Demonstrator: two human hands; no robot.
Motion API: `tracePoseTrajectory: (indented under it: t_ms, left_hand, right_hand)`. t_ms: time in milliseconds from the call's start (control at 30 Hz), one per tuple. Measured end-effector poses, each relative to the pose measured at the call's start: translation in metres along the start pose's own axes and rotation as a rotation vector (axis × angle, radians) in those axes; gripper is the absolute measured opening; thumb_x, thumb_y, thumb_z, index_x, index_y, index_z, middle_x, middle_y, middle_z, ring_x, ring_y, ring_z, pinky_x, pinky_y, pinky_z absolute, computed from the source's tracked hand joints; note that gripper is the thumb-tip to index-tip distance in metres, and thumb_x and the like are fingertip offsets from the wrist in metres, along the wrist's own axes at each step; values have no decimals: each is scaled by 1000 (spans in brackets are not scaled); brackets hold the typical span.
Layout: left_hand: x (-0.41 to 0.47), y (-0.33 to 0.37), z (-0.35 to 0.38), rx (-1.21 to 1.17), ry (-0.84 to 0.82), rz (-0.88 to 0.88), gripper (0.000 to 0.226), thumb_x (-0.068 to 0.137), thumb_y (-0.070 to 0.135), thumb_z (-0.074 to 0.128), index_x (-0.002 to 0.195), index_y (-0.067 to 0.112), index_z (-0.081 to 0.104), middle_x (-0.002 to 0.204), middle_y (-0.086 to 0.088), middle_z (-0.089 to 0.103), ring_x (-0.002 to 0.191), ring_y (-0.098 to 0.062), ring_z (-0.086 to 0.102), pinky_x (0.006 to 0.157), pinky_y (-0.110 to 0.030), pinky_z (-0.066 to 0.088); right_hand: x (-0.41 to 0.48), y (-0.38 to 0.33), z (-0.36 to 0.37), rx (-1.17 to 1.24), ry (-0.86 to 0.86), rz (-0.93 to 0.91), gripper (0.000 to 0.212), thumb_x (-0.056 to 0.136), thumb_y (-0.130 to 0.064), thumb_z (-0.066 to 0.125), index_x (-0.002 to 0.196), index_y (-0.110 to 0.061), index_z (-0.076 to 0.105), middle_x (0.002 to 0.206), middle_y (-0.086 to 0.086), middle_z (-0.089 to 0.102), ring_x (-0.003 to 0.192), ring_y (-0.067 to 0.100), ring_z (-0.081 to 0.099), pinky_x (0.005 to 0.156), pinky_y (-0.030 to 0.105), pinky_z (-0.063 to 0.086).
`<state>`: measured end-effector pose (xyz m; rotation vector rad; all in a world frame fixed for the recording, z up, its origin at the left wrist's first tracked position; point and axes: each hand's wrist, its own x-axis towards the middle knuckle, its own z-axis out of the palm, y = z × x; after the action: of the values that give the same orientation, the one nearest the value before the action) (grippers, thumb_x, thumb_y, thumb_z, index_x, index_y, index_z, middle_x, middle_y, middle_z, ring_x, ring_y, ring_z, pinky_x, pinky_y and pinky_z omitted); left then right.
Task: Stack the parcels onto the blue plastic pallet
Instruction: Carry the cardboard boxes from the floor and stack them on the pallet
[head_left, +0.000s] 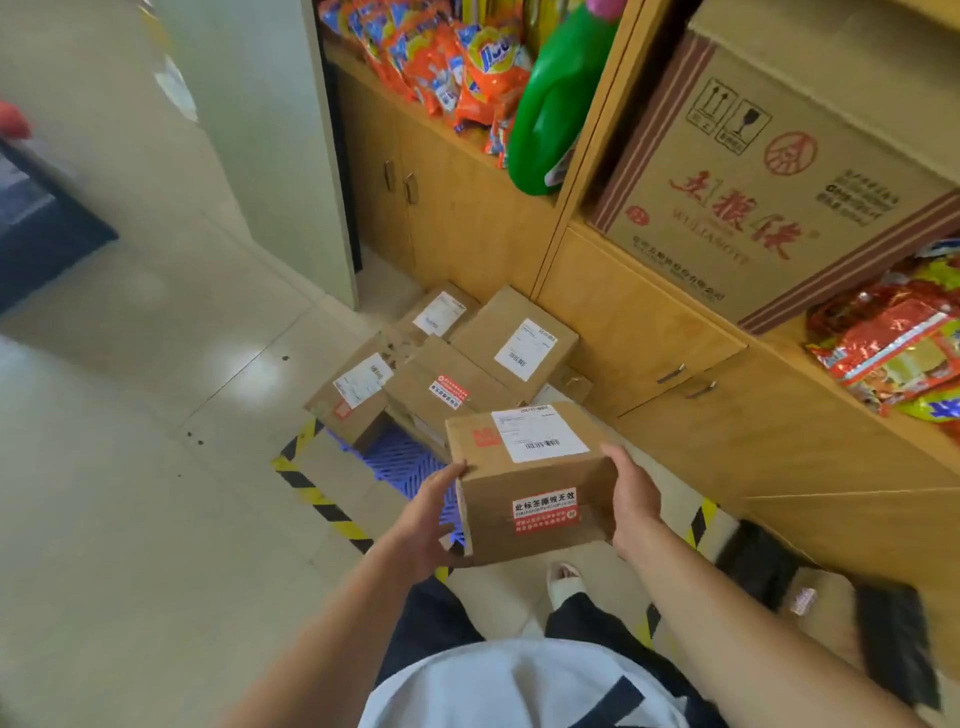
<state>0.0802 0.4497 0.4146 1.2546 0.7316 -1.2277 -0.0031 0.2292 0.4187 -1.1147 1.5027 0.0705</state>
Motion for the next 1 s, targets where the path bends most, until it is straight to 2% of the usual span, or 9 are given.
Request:
tracePoseTrajectory:
  t_ms: [133, 200, 300, 400, 500, 633, 700, 867, 1000]
  left_hand:
    - [19, 9, 7, 77, -84, -111, 52, 81, 50, 66, 128, 29, 55, 121, -6, 59, 108, -30, 57, 79, -52, 55]
    - [31, 7, 14, 76, -101, -153, 60, 73, 52, 71, 128, 31, 57, 121, -6, 62, 111, -32, 60, 90, -54, 52]
    - [55, -5, 23, 94, -91, -223, 71, 62, 54, 76, 129, 39, 56, 131, -8, 60, 116, -33, 59, 80, -49, 57]
    - [86, -20, 38, 124, 12, -242, 54, 71, 50, 71, 122, 40, 55, 129, -9, 59, 111, -32, 59, 70, -41, 56]
    - [118, -34, 55, 117, 109, -271, 32, 81, 41, 68, 108, 42, 51, 113, -5, 57, 98, -28, 60, 72, -40, 53]
    - [174, -54, 72, 173, 127, -270, 55, 78, 44, 70, 126, 54, 46, 119, -1, 58, 107, -31, 58, 89, -53, 52]
    - [202, -61, 84, 181, 98, -258, 56, 76, 48, 70, 126, 54, 45, 124, 0, 57, 111, -32, 56, 90, -58, 50]
    - [274, -77, 117, 95, 20, -230, 57, 77, 47, 68, 130, 48, 47, 124, -2, 61, 113, -33, 60, 92, -54, 52]
    - [312, -65, 140, 282, 64, -145, 50, 90, 41, 58, 137, 26, 50, 140, -4, 52, 126, -29, 49, 97, -35, 45]
  right_hand:
    - [-3, 10, -2, 113, 28, -36, 35, 82, -46, 70, 108, -23, 64, 104, 6, 71, 93, 27, 68, 71, 37, 55]
    - [0, 20, -9, 179, 56, -27, 31, 84, -43, 71, 108, -26, 62, 104, 3, 70, 95, 24, 67, 76, 37, 54]
    - [22, 40, -14, 251, 108, 4, 34, 84, -43, 71, 111, -23, 64, 105, 4, 72, 96, 23, 68, 83, 40, 55]
    - [61, 67, -8, 293, 150, 107, 62, 64, -65, 76, 117, -33, 64, 118, 7, 69, 100, 25, 69, 88, 45, 57]
    - [100, 95, 4, 307, 251, 284, 98, 53, -72, 80, 139, -53, 39, 140, 6, 48, 109, 33, 62, 85, 49, 56]
    - [149, 121, 18, 450, 289, 429, 124, 37, -73, 85, 141, -59, 18, 140, 7, 46, 110, 38, 60, 86, 60, 54]
    - [173, 131, 22, 441, 255, 384, 124, 30, -72, 88, 135, -61, 22, 134, 8, 50, 109, 35, 61, 84, 62, 54]
    - [233, 130, 21, 329, 225, 170, 101, 52, -53, 87, 129, -70, 24, 134, 6, 51, 115, 27, 59, 89, 57, 56]
    - [292, 109, 20, 176, 293, 127, 113, 49, -53, 85, 138, -65, 17, 141, 5, 43, 117, 34, 56, 90, 57, 55]
